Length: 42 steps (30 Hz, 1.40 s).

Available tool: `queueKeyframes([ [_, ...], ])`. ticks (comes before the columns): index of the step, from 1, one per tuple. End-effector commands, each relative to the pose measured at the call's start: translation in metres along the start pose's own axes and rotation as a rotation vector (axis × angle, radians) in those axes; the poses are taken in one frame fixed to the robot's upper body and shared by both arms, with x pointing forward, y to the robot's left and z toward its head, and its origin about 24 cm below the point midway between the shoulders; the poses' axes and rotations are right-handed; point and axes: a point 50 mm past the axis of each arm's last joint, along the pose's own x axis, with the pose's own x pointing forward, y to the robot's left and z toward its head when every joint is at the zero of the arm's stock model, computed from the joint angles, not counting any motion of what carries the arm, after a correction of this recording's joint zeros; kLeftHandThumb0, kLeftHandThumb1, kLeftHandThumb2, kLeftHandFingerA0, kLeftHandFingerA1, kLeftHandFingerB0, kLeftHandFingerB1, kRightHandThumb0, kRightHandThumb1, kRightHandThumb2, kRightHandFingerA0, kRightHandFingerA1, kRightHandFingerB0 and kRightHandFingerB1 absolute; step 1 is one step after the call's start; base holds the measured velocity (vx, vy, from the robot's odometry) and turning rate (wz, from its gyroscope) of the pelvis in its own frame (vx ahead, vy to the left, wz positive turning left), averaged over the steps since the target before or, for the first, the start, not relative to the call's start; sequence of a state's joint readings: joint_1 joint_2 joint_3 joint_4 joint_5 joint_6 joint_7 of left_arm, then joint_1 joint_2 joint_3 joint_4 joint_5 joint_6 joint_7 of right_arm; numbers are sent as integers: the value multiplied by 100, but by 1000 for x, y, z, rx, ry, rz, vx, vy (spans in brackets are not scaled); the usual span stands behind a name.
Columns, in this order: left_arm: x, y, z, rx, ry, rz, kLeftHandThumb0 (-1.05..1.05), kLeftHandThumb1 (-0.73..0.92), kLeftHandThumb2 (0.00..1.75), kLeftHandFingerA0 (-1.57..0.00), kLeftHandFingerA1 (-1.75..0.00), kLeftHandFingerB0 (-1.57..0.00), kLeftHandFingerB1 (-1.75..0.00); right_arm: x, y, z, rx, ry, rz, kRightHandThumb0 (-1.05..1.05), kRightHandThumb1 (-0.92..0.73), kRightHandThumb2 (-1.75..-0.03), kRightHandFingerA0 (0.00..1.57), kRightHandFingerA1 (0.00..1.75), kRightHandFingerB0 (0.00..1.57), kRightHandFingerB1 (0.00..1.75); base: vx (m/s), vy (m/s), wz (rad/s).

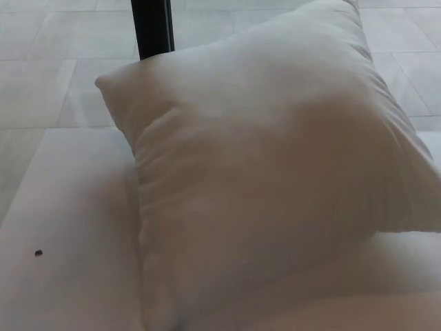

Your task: The robot uses its left hand to press on the left side of the pillow kept in the middle of the desk and uses its right hand to lift up and the right side of the pillow and turn it over

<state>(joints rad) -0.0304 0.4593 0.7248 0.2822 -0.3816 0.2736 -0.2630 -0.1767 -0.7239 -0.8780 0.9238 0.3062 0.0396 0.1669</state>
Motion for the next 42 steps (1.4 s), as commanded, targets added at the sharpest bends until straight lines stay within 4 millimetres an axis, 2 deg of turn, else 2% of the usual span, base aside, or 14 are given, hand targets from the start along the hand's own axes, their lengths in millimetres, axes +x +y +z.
queueKeyframes([
  [1,16,-24,100,-180,-137,72,-105,30,86,-75,-91,-54,-102,8,68,96,148,-222,238,-101,-61,-108,78,65,46,66,0,0,0],
  [6,7,-67,117,-191,-140,-46,-89,65,60,-32,-73,-8,-81,-17,133,104,91,-238,456,-103,-87,-67,52,53,29,43,0,0,0],
  [8,9,-92,115,-206,-131,-150,-89,64,103,-3,-44,0,-13,-26,156,97,56,-211,527,-99,-92,-68,35,46,17,26,0,0,0],
  [13,13,-133,89,-107,-58,-278,-89,74,109,-4,-49,0,-11,-35,191,71,3,-104,622,-93,-71,-112,23,52,7,33,0,0,0],
  [16,10,-151,67,-101,-7,-336,-83,76,109,-12,-54,0,-18,-41,208,55,-24,-57,659,-98,-92,-69,32,44,14,25,0,0,0],
  [17,8,-158,59,-98,13,-361,-71,92,72,-20,-54,-2,-14,-44,215,49,-27,-39,668,-95,-71,-109,26,52,8,38,0,0,0],
  [22,1,-180,24,-15,158,-424,-84,77,111,-6,-51,-4,-15,-60,244,29,-135,1,772,-98,-92,-68,36,46,16,26,0,0,0],
  [23,1,-186,20,-28,179,-421,-79,89,70,-11,-45,-2,-14,-63,246,28,-150,-1,776,-96,-71,-112,30,54,11,37,0,0,0],
  [26,1,-195,7,25,218,-462,-70,92,71,-8,-45,-3,-20,-71,259,24,-185,-6,790,-95,-92,-70,36,45,19,27,0,0,0],
  [36,-9,-226,-17,154,321,-514,-80,92,73,-7,-45,0,-21,-73,275,-1,-316,68,747,-92,-92,-71,34,45,18,27,0,0,0],
  [37,-14,-233,-22,151,326,-516,-89,78,114,-14,-57,-2,-18,-75,276,-9,-341,90,746,-90,-92,-71,36,44,19,27,0,0,0],
  [39,-20,-241,-26,179,324,-534,-76,91,74,-5,-45,-1,-22,-78,278,-18,-411,90,761,-90,-92,-74,36,45,17,28,0,0,0],
  [40,-23,-243,-30,192,329,-557,-80,80,116,0,-36,0,-21,-79,280,-22,-426,102,758,-93,-91,-73,37,45,17,28,0,0,0],
  [42,-27,-247,-36,247,345,-589,-78,91,80,-4,-43,0,-13,-82,282,-29,-453,111,758,-91,-92,-73,35,45,19,28,0,0,0],
])
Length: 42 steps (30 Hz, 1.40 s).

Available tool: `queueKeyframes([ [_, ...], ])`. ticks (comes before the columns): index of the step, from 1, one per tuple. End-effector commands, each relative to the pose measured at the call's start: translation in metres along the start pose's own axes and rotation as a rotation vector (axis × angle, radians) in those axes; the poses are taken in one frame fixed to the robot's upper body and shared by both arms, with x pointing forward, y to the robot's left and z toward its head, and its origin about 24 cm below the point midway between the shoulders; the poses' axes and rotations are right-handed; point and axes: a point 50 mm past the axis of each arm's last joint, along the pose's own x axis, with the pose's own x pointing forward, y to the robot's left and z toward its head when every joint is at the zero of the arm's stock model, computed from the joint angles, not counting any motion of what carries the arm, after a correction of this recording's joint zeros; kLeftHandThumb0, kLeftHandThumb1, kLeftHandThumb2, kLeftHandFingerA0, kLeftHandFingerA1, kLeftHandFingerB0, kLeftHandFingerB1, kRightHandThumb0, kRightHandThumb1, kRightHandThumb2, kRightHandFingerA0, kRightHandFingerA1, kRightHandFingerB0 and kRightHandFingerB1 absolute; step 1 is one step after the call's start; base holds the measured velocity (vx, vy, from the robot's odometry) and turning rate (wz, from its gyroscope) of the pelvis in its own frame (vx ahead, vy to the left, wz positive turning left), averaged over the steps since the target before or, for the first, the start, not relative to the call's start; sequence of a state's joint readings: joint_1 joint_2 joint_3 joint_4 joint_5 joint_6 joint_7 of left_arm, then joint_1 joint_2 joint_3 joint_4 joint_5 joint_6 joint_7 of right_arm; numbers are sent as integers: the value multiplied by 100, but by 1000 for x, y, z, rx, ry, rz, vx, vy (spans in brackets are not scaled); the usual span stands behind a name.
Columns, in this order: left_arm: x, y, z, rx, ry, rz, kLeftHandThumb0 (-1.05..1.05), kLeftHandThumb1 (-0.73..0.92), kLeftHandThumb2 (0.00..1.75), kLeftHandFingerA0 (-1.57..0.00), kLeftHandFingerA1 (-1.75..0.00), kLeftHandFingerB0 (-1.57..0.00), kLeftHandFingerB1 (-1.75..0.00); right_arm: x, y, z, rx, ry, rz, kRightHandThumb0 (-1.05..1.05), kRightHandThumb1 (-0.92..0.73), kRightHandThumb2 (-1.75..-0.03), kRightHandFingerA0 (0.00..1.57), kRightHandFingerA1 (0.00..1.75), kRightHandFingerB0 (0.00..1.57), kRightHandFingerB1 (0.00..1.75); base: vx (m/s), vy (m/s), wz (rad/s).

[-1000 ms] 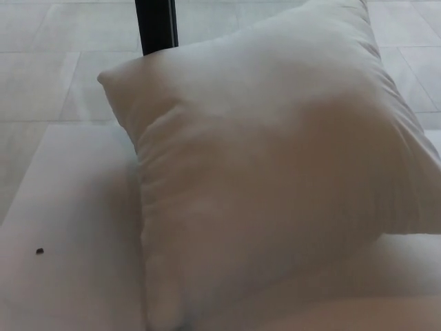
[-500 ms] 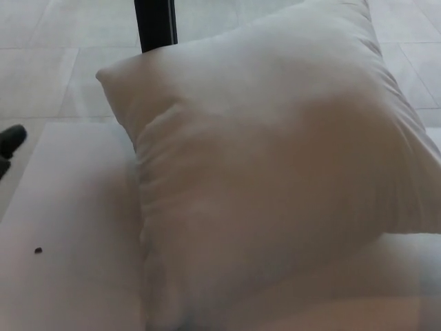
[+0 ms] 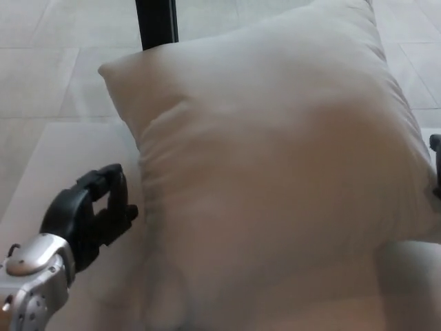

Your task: The robot uses its left hand to press on the left side of the pillow kept in the middle of the desk and uses its right hand to lift up and the right side of the pillow and turn it over

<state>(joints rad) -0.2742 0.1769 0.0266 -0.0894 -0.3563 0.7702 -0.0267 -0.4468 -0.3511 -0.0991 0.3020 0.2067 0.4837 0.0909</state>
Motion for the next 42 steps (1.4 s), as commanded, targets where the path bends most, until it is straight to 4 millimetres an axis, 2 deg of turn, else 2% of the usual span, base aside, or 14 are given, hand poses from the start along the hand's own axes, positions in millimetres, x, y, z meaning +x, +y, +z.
queueKeyframes([
  [1,1,-8,-19,115,101,12,-78,92,81,-4,-45,0,-8,2,10,-22,-71,114,-39,-91,-92,-74,35,45,19,29,0,0,0],
  [4,2,-15,-28,168,166,-8,-95,92,135,0,-38,0,-8,6,18,-22,-100,112,-25,-94,-92,-74,34,44,20,28,0,0,0],
  [10,5,-30,-42,69,241,-105,-105,89,135,-11,-28,0,-15,10,44,7,-109,23,96,-98,-74,-119,32,56,11,35,0,0,0],
  [11,5,-34,-43,26,247,-113,-105,87,133,-1,-25,0,-15,10,50,13,-110,8,125,-105,-92,-77,38,47,14,29,0,0,0],
  [12,7,-39,-44,-36,243,-107,-105,88,133,-5,-25,0,-14,10,59,22,-117,-8,170,-105,-79,-122,32,54,10,32,0,0,0],
  [16,12,-49,-46,-59,240,-90,-105,92,137,-9,-28,0,-9,2,84,44,-189,-59,291,-105,-92,-75,32,47,9,29,0,0,0],
  [18,15,-56,-47,-64,240,-106,-105,88,134,-6,-38,0,-16,-4,100,56,-254,-114,401,-105,-77,-123,21,57,8,12,0,0,0],
  [22,18,-67,-47,-113,223,-109,-105,84,129,-4,-32,0,-14,-14,124,67,-287,-177,507,-105,-92,-70,22,49,4,30,0,0,0],
  [23,19,-70,-47,-139,212,-111,-105,85,127,0,-26,0,-17,-17,132,70,-282,-192,543,-105,-73,-120,17,56,7,16,0,0,0],
  [24,19,-71,-47,-143,199,-100,-105,85,123,0,-22,0,-16,-19,137,73,-285,-214,570,-105,-92,-73,18,50,3,28,0,0,0],
  [34,26,-68,-51,-76,197,21,-104,81,107,-1,-20,0,-4,-30,170,70,-329,-248,630,-97,-81,-65,37,61,25,36,0,0,0],
  [36,26,-64,-57,-60,199,35,-105,80,109,-4,-26,0,-5,-32,178,66,-303,-243,635,-92,-68,-69,71,146,29,39,0,0,0],
  [40,26,-70,-61,-44,195,29,-101,75,98,-6,-38,0,-1,-33,190,61,-297,-248,643,-89,-59,-103,61,117,27,49,0,0,0],
  [42,25,-83,-63,-30,173,-2,-70,76,95,0,-38,0,0,-38,204,58,-317,-247,671,-85,-70,-62,36,58,35,39,0,0,0],
])
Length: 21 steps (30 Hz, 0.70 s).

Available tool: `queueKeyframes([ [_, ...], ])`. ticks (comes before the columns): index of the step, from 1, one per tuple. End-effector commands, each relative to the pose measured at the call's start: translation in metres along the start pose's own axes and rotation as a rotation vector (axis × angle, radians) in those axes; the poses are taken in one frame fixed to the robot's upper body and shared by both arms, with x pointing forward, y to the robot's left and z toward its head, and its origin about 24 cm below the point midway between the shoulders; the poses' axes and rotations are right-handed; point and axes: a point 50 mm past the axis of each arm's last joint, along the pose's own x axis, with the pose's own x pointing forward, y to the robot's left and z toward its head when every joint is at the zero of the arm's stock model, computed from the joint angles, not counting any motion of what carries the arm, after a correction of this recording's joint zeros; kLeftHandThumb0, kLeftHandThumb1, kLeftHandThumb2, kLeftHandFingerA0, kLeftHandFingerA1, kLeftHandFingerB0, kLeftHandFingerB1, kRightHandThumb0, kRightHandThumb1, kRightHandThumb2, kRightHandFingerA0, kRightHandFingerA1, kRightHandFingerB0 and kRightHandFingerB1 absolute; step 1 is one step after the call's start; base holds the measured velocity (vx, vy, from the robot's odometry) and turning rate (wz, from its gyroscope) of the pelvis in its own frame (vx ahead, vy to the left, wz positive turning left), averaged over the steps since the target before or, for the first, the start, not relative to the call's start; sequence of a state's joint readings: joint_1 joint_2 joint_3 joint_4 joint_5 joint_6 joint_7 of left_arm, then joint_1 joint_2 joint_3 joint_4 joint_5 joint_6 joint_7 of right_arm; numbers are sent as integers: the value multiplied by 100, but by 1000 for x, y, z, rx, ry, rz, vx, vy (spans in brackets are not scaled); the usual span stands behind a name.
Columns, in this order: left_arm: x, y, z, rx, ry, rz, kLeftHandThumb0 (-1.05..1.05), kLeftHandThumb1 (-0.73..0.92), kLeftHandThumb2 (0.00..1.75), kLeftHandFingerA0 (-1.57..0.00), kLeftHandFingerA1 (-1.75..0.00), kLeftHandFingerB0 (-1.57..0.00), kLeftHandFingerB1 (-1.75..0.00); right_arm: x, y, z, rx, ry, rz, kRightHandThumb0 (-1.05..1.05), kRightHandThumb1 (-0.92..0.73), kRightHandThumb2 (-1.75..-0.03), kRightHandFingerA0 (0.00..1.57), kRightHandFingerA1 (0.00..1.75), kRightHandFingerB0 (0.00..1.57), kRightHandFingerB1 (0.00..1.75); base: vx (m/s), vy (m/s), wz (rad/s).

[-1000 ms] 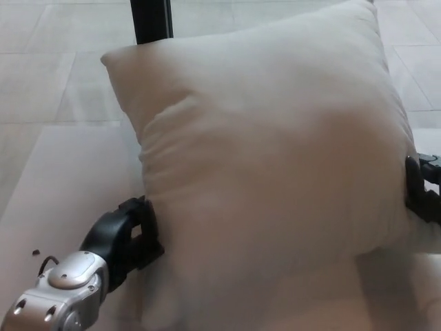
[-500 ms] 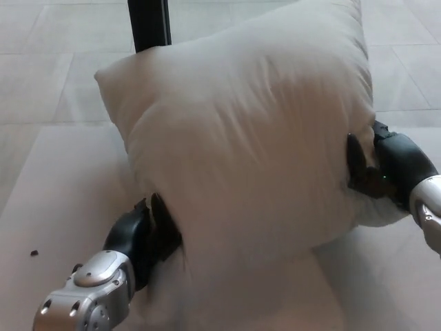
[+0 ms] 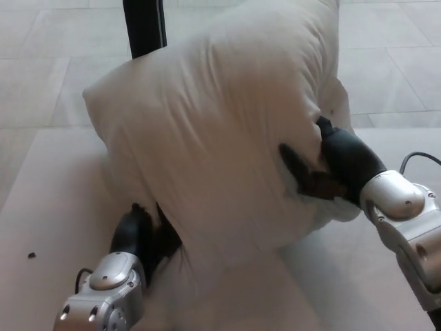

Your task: The robot uses its left hand to press on the left side of the pillow kept in the middle of the desk and uses its right hand to lift up and the right side of the pillow and turn it over

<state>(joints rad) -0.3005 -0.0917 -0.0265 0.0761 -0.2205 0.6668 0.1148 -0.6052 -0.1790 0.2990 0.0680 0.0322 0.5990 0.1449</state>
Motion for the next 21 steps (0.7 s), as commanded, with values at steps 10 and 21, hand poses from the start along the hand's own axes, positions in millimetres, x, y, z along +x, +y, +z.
queueKeyframes([
  [10,1,-91,-47,406,69,-154,-98,92,122,-8,-34,0,-9,14,130,18,-44,-44,396,-73,-64,-59,39,81,37,47,0,0,0],
  [21,-12,-154,-56,10,105,-278,-78,91,67,-5,-50,0,0,6,188,-5,-293,-41,545,-68,-61,-60,32,75,30,60,0,0,0],
])
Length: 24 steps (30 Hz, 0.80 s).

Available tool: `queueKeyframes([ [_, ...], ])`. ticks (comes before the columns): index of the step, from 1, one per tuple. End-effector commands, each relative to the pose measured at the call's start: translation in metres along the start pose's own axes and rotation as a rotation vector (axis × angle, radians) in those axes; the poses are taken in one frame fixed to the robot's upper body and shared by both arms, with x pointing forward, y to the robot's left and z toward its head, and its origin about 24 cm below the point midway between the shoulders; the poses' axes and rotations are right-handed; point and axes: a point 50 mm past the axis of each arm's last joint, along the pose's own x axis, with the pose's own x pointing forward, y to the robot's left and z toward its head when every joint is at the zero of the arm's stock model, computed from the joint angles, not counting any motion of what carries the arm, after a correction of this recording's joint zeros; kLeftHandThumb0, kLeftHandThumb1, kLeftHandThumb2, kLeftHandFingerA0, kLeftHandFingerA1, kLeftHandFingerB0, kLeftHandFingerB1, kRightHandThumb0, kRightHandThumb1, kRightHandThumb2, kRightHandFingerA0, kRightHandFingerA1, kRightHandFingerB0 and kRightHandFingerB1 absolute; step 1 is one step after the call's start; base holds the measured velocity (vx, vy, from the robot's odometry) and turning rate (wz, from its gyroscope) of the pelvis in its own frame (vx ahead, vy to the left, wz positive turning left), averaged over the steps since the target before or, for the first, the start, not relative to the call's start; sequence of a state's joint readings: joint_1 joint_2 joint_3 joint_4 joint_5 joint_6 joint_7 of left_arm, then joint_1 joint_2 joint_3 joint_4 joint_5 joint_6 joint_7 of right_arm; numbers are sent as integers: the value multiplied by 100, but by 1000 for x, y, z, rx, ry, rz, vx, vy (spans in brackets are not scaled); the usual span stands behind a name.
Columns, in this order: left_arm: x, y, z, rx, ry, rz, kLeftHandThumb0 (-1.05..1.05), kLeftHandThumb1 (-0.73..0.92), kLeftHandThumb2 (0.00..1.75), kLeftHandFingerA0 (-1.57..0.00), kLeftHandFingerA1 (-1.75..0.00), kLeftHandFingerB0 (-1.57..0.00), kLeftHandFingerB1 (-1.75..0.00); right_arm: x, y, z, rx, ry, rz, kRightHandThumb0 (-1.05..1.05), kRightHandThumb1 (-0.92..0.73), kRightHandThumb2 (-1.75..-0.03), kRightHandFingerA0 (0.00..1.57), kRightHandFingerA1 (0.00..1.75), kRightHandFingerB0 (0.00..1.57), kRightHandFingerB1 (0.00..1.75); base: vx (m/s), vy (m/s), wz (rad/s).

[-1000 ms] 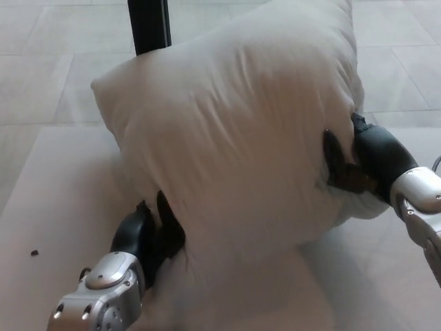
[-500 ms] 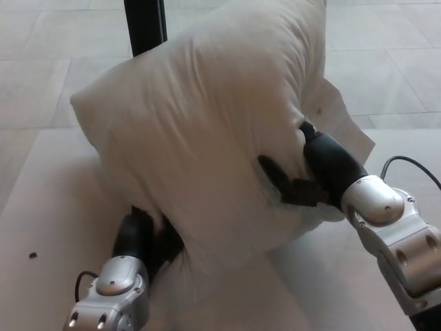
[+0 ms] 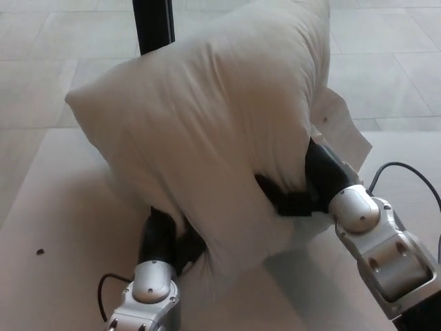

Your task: The robot uses its left hand to press on the left side of the pillow kept in the middle of the desk and uses its right hand to lift up and the right side of the pillow and turn it over

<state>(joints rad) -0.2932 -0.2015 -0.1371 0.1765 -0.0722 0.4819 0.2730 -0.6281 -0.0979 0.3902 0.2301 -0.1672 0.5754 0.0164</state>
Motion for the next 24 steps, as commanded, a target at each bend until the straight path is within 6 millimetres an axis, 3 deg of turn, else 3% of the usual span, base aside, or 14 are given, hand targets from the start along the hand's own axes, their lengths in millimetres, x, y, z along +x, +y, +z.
queueKeyframes([
  [1,-36,-121,-43,-74,186,-386,-103,77,106,-9,-35,0,-5,-37,169,34,-178,-207,652,-62,-45,-90,44,80,34,66,0,0,0],
  [2,-37,-121,-48,-81,191,-385,-79,90,67,0,-43,0,0,-39,174,31,-188,-212,662,-59,-60,-58,61,113,36,65,0,0,0],
  [3,-37,-122,-50,-94,194,-380,-79,90,67,0,-43,0,0,-40,176,28,-194,-217,671,-59,-60,-58,61,113,36,65,0,0,0],
  [4,-39,-122,-55,-110,207,-357,-105,79,108,-7,-31,0,-6,-45,184,27,-247,-240,700,-63,-59,-58,65,101,36,64,0,0,0],
  [6,-39,-122,-60,-95,217,-356,-104,79,109,-2,-32,0,-6,-50,189,26,-267,-266,730,-62,-57,-59,69,114,41,65,0,0,0],
  [7,-39,-121,-63,-86,216,-357,-105,78,109,-6,-36,0,-7,-53,191,28,-288,-298,750,-60,-57,-58,49,95,40,65,0,0,0],
  [8,-41,-123,-65,-77,214,-356,-82,90,66,-3,-52,0,0,-59,196,33,-300,-293,793,-65,-57,-56,25,104,44,65,0,0,0],
  [10,-40,-125,-64,-66,210,-356,-84,91,67,-4,-52,0,0,-62,198,35,-338,-309,815,-64,-58,-56,20,100,43,66,0,0,0],
  [12,-41,-125,-65,-56,211,-359,-84,91,67,-4,-49,0,0,-66,201,37,-365,-321,840,-68,-43,-86,25,78,40,68,0,0,0],
  [13,-42,-126,-68,-44,210,-370,-91,72,100,-4,-45,0,0,-71,206,39,-381,-347,876,-61,-56,-57,54,98,46,64,0,0,0],
  [14,-43,-126,-70,-36,206,-380,-91,72,100,-4,-45,0,0,-73,208,40,-381,-370,895,-61,-56,-57,54,98,46,64,0,0,0],
  [19,-42,-125,-74,-13,207,-370,-85,88,66,-8,-53,0,0,-73,211,39,-433,-358,918,-61,-57,-58,58,87,47,61,0,0,0],
  [20,-42,-126,-75,-6,206,-377,-99,73,110,-15,-52,0,-12,-73,211,37,-431,-354,923,-61,-56,-57,54,92,47,60,0,0,0],
  [24,-42,-126,-77,26,210,-390,-104,76,110,-13,-51,0,-6,-72,210,32,-407,-337,932,-63,-58,-57,41,85,43,65,0,0,0],
])
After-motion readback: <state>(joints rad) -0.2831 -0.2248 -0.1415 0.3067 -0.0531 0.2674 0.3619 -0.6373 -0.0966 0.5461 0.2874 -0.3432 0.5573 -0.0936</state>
